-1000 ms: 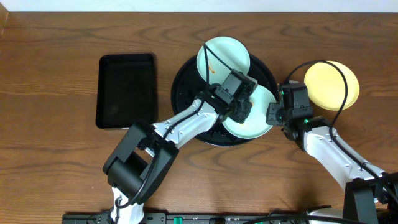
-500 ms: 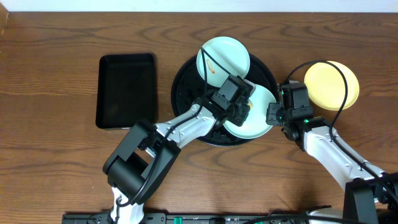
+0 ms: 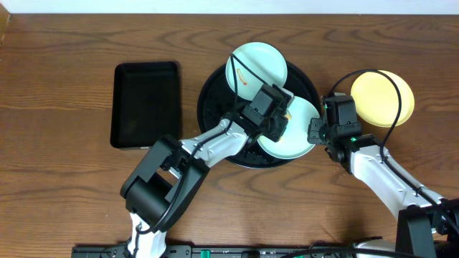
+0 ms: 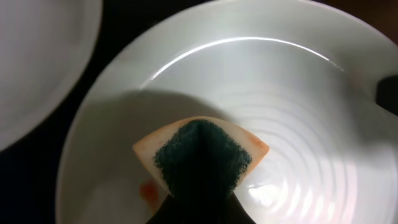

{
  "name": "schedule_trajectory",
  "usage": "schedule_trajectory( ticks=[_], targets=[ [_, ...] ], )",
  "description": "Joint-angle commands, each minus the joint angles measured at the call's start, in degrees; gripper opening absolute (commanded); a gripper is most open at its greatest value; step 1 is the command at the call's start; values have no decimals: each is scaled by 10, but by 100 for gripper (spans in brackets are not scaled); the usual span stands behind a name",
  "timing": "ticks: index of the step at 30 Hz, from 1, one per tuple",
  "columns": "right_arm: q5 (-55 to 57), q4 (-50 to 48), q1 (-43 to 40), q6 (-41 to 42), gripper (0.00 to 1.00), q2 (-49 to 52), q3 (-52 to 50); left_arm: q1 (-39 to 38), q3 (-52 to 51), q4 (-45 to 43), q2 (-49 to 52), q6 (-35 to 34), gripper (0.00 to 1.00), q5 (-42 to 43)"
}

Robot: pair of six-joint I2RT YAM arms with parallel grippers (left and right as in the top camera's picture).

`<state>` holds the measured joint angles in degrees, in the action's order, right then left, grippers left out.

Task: Clean dirty plates on tray and stack at the side
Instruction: 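Scrub the pale green plate with the sponge in the left gripper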

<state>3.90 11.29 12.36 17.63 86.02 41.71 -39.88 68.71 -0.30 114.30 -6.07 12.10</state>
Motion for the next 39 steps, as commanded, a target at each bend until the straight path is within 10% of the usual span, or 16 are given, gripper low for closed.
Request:
schedule_trajectory(
  ticks=[1, 39],
  targets=[
    [2, -2, 5, 12, 1, -2, -3, 17, -8, -5, 17, 18, 7, 10],
    [2, -2, 5, 17, 1, -2, -2, 53, -8, -81, 46, 70, 7, 105]
  ],
)
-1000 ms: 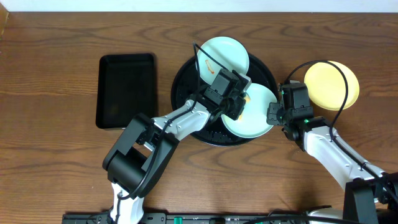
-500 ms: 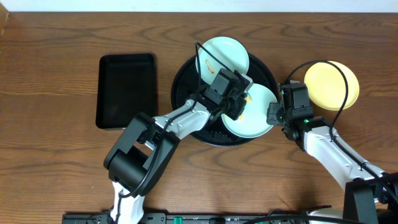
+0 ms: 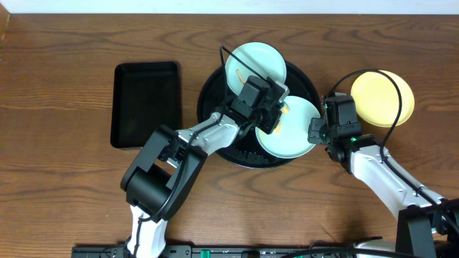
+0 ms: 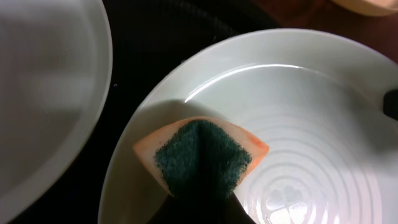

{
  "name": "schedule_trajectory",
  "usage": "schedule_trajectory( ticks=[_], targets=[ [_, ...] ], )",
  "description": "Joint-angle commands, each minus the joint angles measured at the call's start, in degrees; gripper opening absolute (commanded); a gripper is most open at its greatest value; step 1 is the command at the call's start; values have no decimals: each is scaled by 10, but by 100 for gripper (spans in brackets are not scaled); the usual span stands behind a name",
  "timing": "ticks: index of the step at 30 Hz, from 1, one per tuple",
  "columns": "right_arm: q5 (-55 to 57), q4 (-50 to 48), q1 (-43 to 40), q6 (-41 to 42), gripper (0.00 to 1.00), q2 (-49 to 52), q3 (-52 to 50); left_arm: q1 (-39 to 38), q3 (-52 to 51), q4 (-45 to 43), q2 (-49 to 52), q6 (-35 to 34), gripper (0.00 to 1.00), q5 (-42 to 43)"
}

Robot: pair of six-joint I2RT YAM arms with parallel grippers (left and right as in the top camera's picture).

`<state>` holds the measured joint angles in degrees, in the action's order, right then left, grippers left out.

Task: Clean dirty plates on tray and stack at the side
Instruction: 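Scrub the pale green plate with the sponge in the left gripper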

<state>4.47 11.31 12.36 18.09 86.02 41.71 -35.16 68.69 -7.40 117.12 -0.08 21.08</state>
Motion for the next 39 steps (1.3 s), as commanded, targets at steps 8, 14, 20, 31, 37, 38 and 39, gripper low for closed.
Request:
schedule_trajectory(
  ticks=[8, 14, 20, 31, 37, 38, 39],
  targets=[
    [-5, -2, 5, 12, 1, -2, -2, 5, -8, -48, 30, 16, 8, 23],
    [-4, -2, 5, 13, 1, -2, -2, 5, -8, -78, 30, 16, 8, 25],
    [-4, -2, 5, 15, 1, -2, -2, 5, -8, -93, 30, 16, 8, 25],
    [-4, -1, 5, 16, 1, -2, -2, 6, 26, -158, 21, 2, 8, 64],
    [-4, -2, 5, 16, 1, -2, -2, 17, 26, -110, -49, 3, 8, 64],
    [-4, -2, 5, 16, 1, -2, -2, 21, 26, -92, -68, 3, 8, 64],
    [-4, -2, 5, 16, 1, -2, -2, 26, 26, -77, -84, 3, 8, 63]
  ],
)
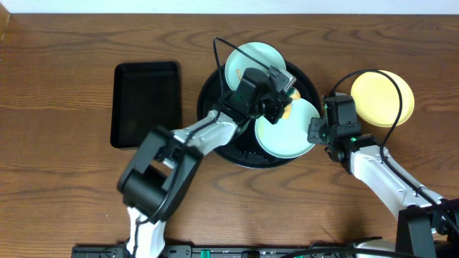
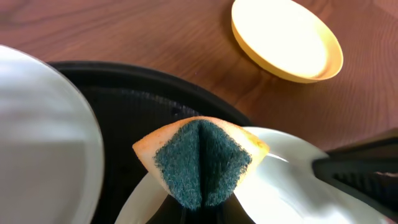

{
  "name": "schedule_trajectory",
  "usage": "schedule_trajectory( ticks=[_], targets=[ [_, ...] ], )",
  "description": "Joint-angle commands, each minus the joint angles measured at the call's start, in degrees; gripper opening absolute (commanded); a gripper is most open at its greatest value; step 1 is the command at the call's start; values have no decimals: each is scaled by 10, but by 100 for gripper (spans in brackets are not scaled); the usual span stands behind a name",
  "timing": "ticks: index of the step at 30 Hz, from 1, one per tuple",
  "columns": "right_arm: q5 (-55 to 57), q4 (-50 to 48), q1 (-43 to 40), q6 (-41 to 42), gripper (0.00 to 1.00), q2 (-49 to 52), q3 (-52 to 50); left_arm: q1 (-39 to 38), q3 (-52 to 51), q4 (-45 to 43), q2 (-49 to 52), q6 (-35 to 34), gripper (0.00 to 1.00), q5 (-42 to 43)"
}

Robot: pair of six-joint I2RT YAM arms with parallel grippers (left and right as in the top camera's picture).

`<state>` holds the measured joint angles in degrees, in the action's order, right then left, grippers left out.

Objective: Clean dirty plates on tray and stack at the side

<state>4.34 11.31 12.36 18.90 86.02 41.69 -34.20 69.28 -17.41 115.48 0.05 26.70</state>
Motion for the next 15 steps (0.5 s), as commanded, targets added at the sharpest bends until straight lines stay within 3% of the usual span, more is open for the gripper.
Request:
schedule_trajectory(
  ticks=[1, 7, 15],
  targets=[
    [-3, -2, 5, 8, 1, -3, -1, 22, 20, 38, -82, 1, 8, 7],
    [19, 1, 5, -33, 1, -54, 2, 95, 20, 244, -229, -14, 8, 7],
    [59, -2, 5, -107, 1, -213, 4, 241, 20, 522, -356, -16, 8, 7]
  ],
)
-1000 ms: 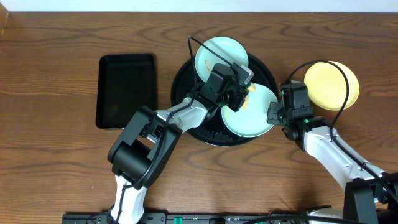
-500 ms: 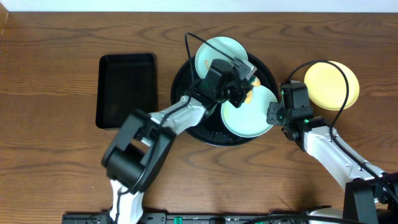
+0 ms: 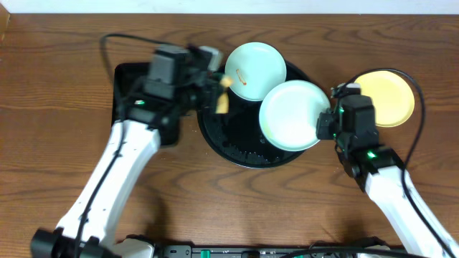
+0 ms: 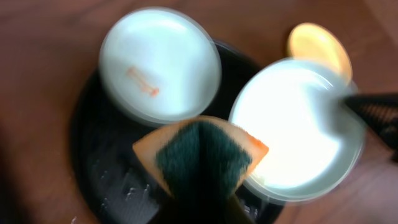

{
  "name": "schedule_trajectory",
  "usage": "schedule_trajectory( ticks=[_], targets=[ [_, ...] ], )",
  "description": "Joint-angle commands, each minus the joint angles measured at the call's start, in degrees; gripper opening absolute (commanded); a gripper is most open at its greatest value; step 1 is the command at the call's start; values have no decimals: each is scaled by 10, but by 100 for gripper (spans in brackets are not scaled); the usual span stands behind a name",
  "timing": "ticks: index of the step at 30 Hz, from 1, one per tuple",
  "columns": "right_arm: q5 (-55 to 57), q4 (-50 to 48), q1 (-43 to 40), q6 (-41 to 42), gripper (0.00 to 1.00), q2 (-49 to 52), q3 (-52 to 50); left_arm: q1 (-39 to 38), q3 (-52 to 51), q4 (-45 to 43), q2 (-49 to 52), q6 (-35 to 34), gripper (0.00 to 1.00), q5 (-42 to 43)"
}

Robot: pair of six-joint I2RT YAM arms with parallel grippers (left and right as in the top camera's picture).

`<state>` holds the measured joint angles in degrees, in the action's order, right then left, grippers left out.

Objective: Clean dirty plates on tray and stack at the side

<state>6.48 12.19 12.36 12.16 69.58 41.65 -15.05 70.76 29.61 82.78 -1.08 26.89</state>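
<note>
My left gripper is shut on a folded orange-and-green sponge, held above the left rim of the round black tray. At the back of that tray lies a pale green plate with an orange streak on it. A second pale green plate, with no marks on it, sits over the tray's right side. My right gripper is shut on this plate's right rim. In the left wrist view both plates show, the streaked plate and the unmarked plate.
A yellow plate lies on the wooden table right of the tray, just behind my right arm. A black rectangular tray sits at the left, partly under my left arm. The table's far edge runs along the top.
My left gripper has moved with the sponge from over the two plates to the round tray's left rim. The plate in my right gripper now sits slightly farther back and looks larger.
First the sponge was pressed on the right-hand plate beside an orange smear, with my right gripper at its rim. Then it sat at the plate's left part, which looked clean. Later it was lifted above the tray's back. Now it is off to the left.
</note>
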Motion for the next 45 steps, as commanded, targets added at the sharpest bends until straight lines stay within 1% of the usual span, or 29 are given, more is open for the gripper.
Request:
schedule_trajectory(
  ticks=[1, 4, 6, 7, 9, 10, 11, 13, 15, 16, 17, 21, 25, 29, 32, 35, 38, 45],
  targets=[
    [48, -14, 7, -50, 1, -61, 5, 62, 5, 73, -34, -5, 8, 5],
    [113, -21, 25, -88, 1, -84, 5, 99, 3, 143, -42, -4, 7, 5],
    [190, -26, 58, -118, 1, -87, 6, 120, -6, 176, -42, -4, 8, 5],
    [235, -32, 85, -138, 1, -85, 6, 129, -16, 178, -42, -4, 7, 5],
    [287, -46, 121, -162, 1, -79, 6, 139, -35, 177, -42, -2, 7, 5],
    [346, -67, 163, -198, 1, -68, 6, 143, -51, 171, -42, 5, 8, 5],
    [370, -78, 179, -215, 1, -63, 6, 143, -56, 168, -42, 7, 7, 5],
    [456, -128, 232, -280, 1, -40, 6, 144, -80, 143, -42, 9, 8, 5],
    [547, -213, 290, -398, 1, -1, 6, 144, -109, 113, -42, 9, 8, 5],
    [574, -248, 305, -436, 1, 16, 6, 144, -117, 107, -42, 9, 7, 5],
    [586, -268, 311, -455, 1, 25, 6, 144, -120, 105, -42, 9, 7, 5],
    [639, -424, 339, -588, 1, 99, 6, 144, -128, 101, -42, 13, 7, 5],
    [655, -508, 354, -654, 1, 148, 6, 144, -128, 102, -42, 13, 7, 5],
    [658, -554, 351, -655, 1, 170, 6, 144, -128, 102, -42, 13, 7, 5],
    [676, -608, 349, -625, 1, 171, 6, 144, -128, 102, -42, 13, 7, 5],
    [679, -647, 348, -623, 1, 171, 6, 144, -128, 102, -42, 13, 8, 6],
    [679, -645, 345, -623, 1, 170, 6, 144, -128, 101, -42, 13, 8, 5],
    [669, -584, 305, -619, 1, 170, 6, 144, -128, 91, -42, 8, 8, 6]
  ],
)
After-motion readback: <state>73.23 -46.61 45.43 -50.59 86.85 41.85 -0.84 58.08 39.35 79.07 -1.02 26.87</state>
